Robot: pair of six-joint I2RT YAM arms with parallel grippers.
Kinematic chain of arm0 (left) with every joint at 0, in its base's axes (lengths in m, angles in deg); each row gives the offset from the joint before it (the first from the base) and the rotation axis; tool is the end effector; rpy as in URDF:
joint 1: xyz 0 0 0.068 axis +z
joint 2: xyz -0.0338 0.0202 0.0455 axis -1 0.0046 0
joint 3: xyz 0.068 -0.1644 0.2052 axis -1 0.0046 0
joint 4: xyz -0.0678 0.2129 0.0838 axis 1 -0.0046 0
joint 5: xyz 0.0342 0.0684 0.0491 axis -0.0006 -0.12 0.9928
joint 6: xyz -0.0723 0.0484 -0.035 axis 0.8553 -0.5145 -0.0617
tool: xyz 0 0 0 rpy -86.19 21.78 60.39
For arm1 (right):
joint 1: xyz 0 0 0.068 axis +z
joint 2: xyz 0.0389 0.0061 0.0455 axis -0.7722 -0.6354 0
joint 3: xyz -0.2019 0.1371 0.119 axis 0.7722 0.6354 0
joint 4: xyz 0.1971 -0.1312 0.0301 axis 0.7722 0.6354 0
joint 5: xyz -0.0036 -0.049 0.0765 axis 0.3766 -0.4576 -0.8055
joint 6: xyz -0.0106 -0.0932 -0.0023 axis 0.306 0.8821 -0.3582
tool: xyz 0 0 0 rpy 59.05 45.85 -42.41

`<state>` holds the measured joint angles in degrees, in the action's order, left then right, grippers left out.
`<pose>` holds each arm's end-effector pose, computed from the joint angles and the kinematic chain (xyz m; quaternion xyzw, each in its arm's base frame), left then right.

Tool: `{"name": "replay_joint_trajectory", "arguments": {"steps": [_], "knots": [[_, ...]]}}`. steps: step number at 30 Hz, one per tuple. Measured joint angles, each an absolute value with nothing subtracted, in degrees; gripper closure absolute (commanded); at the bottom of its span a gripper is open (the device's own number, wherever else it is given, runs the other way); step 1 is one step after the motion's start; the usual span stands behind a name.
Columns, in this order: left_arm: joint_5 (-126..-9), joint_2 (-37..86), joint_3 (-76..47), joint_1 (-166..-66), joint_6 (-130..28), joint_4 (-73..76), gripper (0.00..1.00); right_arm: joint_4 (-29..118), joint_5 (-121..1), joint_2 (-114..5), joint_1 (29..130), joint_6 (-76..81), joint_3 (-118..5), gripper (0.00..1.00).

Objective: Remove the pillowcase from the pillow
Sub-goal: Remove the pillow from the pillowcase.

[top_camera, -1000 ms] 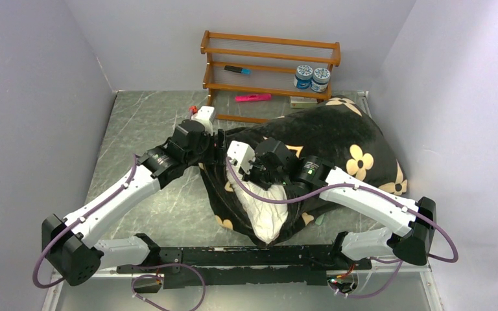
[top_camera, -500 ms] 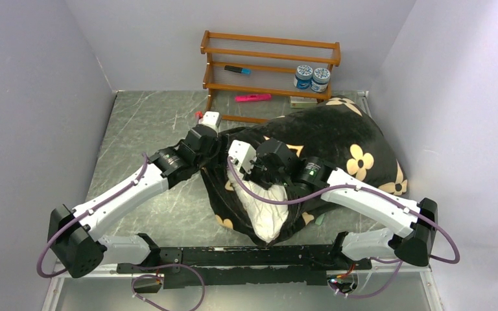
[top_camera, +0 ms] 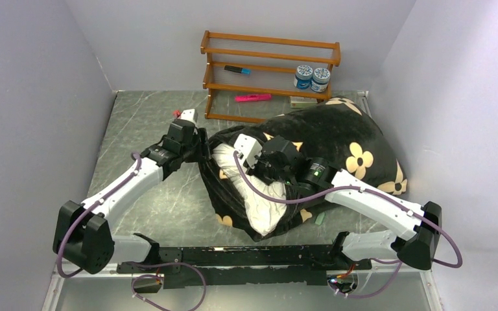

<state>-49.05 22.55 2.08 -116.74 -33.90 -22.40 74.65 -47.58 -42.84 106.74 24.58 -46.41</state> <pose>0.2700 -0.1211 0.2522 -0.0474 0.9029 -0.1251 0.4086 0.1641 0.2313 0.3140 -0.4990 0.7312 0.1244 0.4482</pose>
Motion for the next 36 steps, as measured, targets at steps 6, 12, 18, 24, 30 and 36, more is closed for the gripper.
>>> {"name": "replay_joint_trajectory", "arguments": {"steps": [6, 12, 18, 24, 30, 36], "knots": [[-60.7, 23.4, 7.2, -113.4, -33.2, -14.4, 0.56, 74.0, -48.7, -42.3, 106.0, 23.9, -45.6, 1.0], [-72.7, 23.4, 15.3, -111.2, -31.0, -1.9, 0.76, 75.4, -51.7, -42.3, 105.5, 23.7, -45.6, 0.96], [-79.6, 22.8, 18.6, -110.3, -28.6, 5.3, 0.94, 78.5, -53.8, -43.5, 105.2, 23.2, -48.0, 0.64], [-81.4, 21.0, 19.1, -109.8, -28.0, 6.8, 0.95, 84.4, -55.8, -47.3, 104.8, 22.9, -58.7, 0.44], [-82.3, 18.8, 20.8, -109.8, -26.2, 7.9, 0.95, 87.4, -56.4, -52.9, 107.0, 21.9, -68.4, 0.31], [-82.5, 17.9, 21.9, -109.8, -25.5, 8.6, 0.95, 89.3, -55.5, -61.7, 110.7, 20.9, -75.3, 0.22]]}}
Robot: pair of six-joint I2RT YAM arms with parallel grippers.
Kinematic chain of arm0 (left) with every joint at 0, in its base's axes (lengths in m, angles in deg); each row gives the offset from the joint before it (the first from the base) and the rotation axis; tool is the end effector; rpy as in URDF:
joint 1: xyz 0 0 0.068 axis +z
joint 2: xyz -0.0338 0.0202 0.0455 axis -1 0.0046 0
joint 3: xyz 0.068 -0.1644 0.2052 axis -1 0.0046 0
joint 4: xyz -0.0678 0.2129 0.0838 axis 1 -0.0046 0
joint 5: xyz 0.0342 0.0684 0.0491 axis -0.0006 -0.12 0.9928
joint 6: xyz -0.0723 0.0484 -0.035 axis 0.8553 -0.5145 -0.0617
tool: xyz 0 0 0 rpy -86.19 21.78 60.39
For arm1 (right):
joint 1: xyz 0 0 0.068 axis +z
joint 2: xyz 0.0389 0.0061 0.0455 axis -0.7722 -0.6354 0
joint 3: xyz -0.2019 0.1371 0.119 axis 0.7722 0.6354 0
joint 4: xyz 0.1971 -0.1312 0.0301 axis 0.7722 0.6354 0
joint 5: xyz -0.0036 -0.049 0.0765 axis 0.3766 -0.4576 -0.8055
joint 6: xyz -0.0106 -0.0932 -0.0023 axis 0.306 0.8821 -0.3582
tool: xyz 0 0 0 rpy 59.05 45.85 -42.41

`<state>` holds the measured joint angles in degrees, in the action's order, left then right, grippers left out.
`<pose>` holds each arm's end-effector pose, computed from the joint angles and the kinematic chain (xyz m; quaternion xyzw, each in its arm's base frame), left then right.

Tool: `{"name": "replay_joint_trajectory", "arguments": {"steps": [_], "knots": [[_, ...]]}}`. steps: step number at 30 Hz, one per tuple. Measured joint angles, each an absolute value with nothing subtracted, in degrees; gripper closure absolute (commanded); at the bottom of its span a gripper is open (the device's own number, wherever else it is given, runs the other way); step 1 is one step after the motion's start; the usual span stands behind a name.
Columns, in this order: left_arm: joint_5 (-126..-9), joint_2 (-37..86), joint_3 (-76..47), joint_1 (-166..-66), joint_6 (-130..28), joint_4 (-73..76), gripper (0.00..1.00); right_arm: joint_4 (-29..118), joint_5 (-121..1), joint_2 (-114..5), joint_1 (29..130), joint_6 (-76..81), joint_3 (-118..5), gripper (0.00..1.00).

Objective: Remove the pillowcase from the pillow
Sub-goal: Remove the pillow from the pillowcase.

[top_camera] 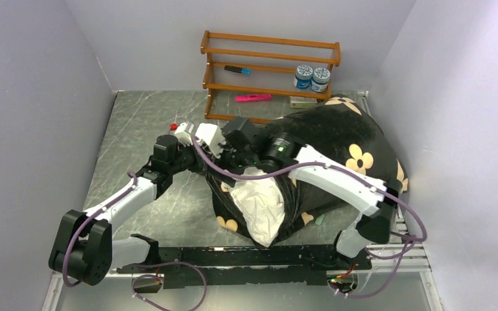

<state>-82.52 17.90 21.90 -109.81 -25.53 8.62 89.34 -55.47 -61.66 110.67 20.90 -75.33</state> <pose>0.2534 -0.1284 0.2252 -0.0100 0.8298 -0.4029 0.3860 0.1705 0.3048 0.3584 -0.5367 0.7270 0.1952 0.3813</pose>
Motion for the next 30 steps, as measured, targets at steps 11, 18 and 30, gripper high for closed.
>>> {"name": "replay_joint_trajectory", "arguments": {"steps": [11, 18, 30], "knots": [[-82.2, 17.8, 22.7, -109.8, -25.6, 9.4, 0.95, 90.9, -44.3, -74.2, 112.2, 21.0, -77.4, 0.1], [-82.1, 17.8, 22.8, -109.8, -25.7, 9.3, 0.95, 89.0, -37.0, -76.4, 112.3, 21.9, -75.3, 0.09], [-81.1, 17.7, 22.8, -109.9, -27.6, 6.5, 0.95, 83.7, -33.8, -79.2, 110.6, 21.7, -68.8, 1.0]]}}
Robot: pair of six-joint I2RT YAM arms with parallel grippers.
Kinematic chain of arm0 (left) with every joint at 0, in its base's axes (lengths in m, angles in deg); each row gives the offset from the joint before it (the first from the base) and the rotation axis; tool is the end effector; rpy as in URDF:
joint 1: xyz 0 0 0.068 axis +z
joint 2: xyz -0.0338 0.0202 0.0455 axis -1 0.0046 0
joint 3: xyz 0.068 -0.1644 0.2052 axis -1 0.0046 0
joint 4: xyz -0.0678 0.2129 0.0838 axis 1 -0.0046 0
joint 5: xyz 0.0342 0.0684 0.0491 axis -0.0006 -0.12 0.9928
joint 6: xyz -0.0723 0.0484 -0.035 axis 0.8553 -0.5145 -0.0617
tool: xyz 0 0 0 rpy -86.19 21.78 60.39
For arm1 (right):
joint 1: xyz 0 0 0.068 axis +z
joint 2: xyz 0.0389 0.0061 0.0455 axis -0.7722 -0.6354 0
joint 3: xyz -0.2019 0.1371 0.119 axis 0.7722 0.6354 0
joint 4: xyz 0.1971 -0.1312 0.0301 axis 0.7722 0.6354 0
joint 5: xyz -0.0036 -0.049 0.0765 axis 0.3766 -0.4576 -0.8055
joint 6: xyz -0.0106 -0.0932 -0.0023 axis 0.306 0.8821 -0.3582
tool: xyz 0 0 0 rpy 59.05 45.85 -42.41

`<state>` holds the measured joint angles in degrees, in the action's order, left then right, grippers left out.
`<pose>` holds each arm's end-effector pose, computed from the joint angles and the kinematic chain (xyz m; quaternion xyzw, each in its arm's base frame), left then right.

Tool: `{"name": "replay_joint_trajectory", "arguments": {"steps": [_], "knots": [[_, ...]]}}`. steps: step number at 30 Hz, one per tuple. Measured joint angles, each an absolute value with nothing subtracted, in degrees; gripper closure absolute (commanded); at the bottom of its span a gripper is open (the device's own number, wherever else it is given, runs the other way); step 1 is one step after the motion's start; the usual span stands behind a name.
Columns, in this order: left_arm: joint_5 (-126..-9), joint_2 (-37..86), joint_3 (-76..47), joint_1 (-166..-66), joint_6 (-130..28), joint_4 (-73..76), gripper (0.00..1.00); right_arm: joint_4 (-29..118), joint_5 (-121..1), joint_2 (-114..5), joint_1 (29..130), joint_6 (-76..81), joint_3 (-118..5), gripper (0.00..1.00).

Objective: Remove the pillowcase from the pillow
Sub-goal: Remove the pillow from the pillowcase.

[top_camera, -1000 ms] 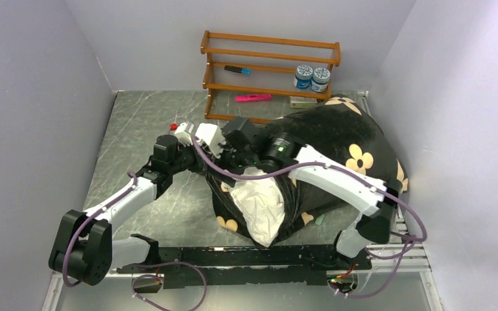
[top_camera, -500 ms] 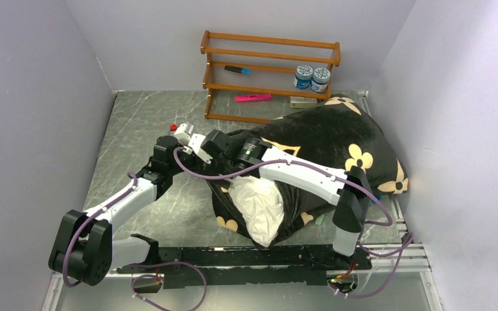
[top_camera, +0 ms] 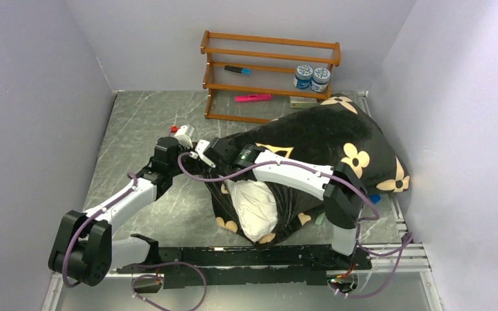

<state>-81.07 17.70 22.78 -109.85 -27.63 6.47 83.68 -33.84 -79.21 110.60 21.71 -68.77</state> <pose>0.2500 -0.1253 0.2152 -0.0070 0.8433 -0.3801 0.3798 0.2252 0.3359 0.2241 -0.5224 0.7919 -0.0341 0.3144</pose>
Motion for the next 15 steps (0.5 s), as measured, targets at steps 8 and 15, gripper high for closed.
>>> {"name": "replay_joint_trajectory", "arguments": {"steps": [8, 15], "knots": [[-78.0, 15.8, 19.9, -110.6, -31.0, 0.4, 0.95, 81.1, -37.6, -73.2, 108.7, 21.3, -64.5, 1.0], [-76.6, 14.2, 14.0, -111.8, -33.6, -5.1, 0.95, 77.9, -46.5, -61.2, 102.7, 20.9, -58.7, 1.0]]}}
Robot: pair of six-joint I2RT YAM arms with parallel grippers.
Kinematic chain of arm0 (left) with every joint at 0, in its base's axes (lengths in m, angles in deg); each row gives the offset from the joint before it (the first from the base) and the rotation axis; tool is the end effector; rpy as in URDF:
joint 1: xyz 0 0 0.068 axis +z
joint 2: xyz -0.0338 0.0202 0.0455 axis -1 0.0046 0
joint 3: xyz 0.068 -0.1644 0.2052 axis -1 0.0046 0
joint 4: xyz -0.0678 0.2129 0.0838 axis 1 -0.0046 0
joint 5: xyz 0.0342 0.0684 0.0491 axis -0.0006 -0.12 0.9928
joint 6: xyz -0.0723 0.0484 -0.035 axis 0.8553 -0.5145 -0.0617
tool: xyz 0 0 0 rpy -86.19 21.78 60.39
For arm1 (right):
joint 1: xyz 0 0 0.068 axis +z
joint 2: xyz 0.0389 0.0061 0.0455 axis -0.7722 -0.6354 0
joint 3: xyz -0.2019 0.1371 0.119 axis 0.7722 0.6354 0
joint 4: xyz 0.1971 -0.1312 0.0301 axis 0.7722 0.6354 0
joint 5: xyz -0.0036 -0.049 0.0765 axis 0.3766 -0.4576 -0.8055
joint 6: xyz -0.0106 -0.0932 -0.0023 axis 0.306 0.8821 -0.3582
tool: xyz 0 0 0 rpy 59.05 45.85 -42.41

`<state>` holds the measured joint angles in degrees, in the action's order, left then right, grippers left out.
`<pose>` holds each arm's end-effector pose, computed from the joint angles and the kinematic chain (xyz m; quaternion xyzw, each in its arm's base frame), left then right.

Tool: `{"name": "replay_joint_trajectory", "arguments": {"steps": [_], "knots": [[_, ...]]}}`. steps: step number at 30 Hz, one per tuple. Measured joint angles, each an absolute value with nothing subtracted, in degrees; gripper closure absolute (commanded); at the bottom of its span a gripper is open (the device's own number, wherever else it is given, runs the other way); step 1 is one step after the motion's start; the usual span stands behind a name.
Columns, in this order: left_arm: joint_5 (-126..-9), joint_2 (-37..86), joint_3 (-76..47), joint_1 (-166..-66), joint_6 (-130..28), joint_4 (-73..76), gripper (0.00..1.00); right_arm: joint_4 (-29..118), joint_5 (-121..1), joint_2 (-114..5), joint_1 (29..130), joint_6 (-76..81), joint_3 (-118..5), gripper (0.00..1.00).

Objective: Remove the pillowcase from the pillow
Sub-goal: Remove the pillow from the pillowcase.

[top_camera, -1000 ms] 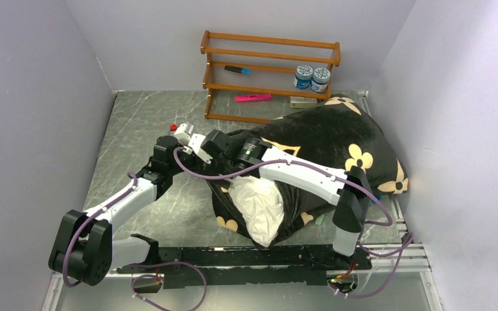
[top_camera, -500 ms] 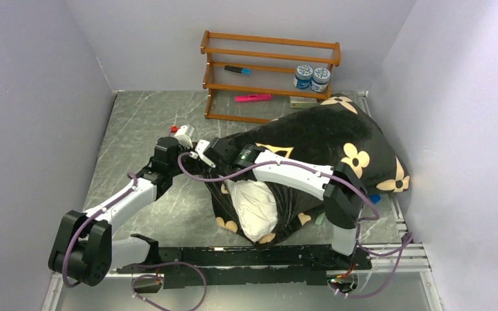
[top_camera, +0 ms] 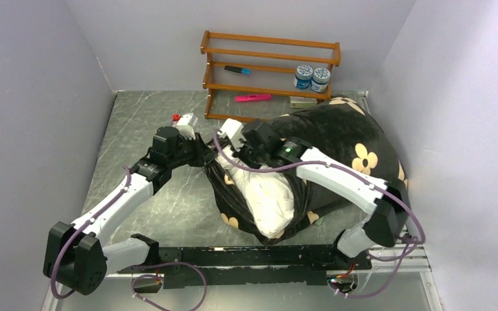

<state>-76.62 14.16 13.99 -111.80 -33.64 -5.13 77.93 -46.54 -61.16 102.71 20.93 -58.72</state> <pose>0.2468 -0.1276 0.2575 0.0323 0.8431 -0.3402 0.4152 0.2236 0.2729 0.2866 -0.4668 0.7921 0.0881 0.3832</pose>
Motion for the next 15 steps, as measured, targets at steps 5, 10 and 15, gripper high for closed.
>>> {"name": "replay_joint_trajectory", "arguments": {"steps": [5, 10, 15], "knots": [[-77.1, 14.1, 10.1, -112.6, -34.6, -6.5, 0.95, 75.9, -52.4, -53.6, 98.3, 20.9, -55.8, 1.0], [-78.3, 14.1, 7.8, -113.2, -34.6, -6.3, 0.95, 74.7, -57.9, -49.9, 94.3, 20.2, -54.4, 1.0], [-78.7, 14.9, 6.2, -113.3, -34.4, -6.5, 0.87, 73.5, -61.8, -48.1, 91.6, 19.4, -53.2, 1.0]]}}
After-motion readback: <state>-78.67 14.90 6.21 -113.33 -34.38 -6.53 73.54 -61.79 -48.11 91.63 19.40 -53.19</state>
